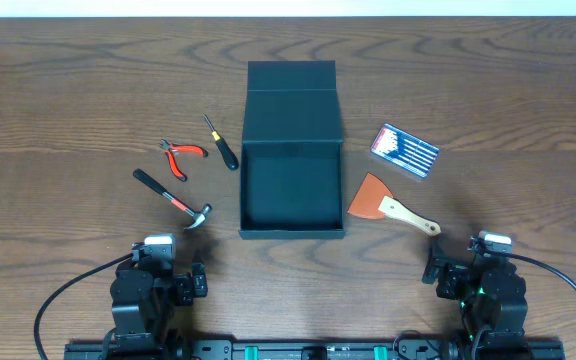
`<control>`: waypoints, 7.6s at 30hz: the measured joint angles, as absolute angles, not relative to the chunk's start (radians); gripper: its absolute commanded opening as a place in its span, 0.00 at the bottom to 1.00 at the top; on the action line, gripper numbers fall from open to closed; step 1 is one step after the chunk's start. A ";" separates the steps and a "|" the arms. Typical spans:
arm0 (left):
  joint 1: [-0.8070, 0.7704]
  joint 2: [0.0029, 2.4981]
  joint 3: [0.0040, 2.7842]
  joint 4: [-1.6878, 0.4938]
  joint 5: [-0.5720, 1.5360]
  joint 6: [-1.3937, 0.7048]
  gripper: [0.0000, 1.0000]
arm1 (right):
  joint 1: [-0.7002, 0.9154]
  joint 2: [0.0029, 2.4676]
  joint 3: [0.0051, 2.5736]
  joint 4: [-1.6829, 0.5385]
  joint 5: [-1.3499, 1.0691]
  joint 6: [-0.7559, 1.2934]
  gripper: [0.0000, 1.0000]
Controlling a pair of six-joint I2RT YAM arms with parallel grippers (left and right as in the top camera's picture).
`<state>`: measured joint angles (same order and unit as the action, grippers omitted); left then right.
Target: Pack container
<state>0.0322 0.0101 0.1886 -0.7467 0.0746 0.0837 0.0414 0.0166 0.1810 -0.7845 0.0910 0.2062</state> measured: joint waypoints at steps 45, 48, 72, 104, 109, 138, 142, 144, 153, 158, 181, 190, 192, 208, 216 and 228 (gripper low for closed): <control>0.032 0.010 0.189 -0.747 0.074 0.084 0.99 | 0.041 0.025 0.181 -0.779 0.091 0.206 0.99; 0.032 0.010 0.189 -0.747 0.075 0.083 0.99 | 0.041 0.045 0.181 -0.762 0.090 0.206 0.99; 0.032 0.010 0.189 -0.747 0.074 0.083 0.99 | 0.068 1.171 1.297 -1.142 -0.101 -0.054 0.99; 0.032 0.010 0.189 -0.747 0.074 0.084 0.99 | 0.215 1.830 1.320 -1.157 -0.143 -0.482 0.99; 0.032 0.010 0.189 -0.747 0.074 0.084 0.99 | 0.236 1.859 1.267 -1.107 -0.123 -0.471 0.99; 0.032 0.010 0.189 -0.747 0.074 0.084 0.99 | 0.299 1.859 1.104 -0.976 -0.005 -0.300 0.28; 0.032 0.010 0.189 -0.747 0.075 0.083 0.98 | 0.299 1.858 1.104 -0.981 -0.008 -0.298 0.15; 0.032 0.010 0.189 -0.747 0.074 0.084 0.99 | 0.299 1.856 1.104 -0.989 -0.008 -0.297 0.10; 0.032 0.010 0.189 -0.746 0.074 0.083 0.99 | 0.299 1.851 1.104 -0.981 -0.012 -0.279 0.04; 0.032 0.010 0.189 -0.746 0.074 0.084 0.99 | 0.299 1.852 1.103 -0.979 -0.019 -0.265 0.37; 0.032 0.010 0.189 -0.747 0.074 0.084 0.99 | 0.298 1.799 1.013 -0.872 -0.036 -0.216 0.06; 0.032 0.010 0.189 -0.747 0.074 0.083 0.99 | 0.298 1.811 1.049 -0.950 -0.043 -0.210 0.05; 0.032 0.010 0.189 -0.747 0.074 0.084 0.99 | 0.298 1.811 1.072 -0.973 -0.046 -0.210 0.05; 0.032 0.010 0.189 -0.747 0.074 0.084 0.99 | 0.298 1.528 1.163 -1.023 -0.053 -0.200 0.08; 0.032 0.010 0.189 -0.747 0.074 0.084 0.99 | 0.318 1.379 1.208 -1.028 -0.113 -0.189 0.04; 0.032 0.010 0.189 -0.747 0.074 0.084 0.99 | 0.558 1.401 1.291 -0.851 -0.176 -0.175 0.11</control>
<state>0.0322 0.0101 0.1886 -0.7467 0.0742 0.0837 0.5583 1.4010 1.2915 -0.8509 -0.1757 -0.1749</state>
